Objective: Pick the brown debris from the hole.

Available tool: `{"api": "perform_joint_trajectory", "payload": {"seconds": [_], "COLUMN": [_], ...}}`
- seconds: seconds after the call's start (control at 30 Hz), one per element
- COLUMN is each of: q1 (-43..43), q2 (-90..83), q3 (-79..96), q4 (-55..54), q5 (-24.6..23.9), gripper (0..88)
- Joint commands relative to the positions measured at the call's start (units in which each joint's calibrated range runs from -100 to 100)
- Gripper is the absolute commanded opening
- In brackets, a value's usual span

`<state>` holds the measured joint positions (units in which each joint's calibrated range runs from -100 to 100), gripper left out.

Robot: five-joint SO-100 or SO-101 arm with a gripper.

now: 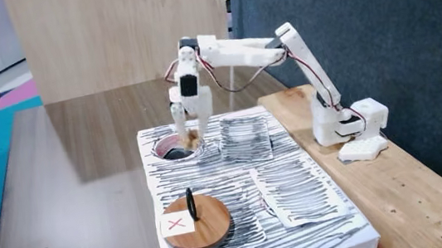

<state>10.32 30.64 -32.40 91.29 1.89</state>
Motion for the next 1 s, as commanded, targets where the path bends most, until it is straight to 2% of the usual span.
{"api": "perform_joint_trajectory", "payload": {"seconds": [0.0, 0.3, 0.67, 0.97], "q1": [-2.87, -5.42, -5.35, -5.35], "q2": [-3.42, -3.0, -3.26, -3.09], "q3": [-0.54, -0.54, -0.54, -0.63], "q4": [2.0, 2.0, 2.0, 1.92], "q5": [0.39, -0.23, 0.03, 0.19], "gripper": [0.9, 2.7, 23.3, 26.1]}}
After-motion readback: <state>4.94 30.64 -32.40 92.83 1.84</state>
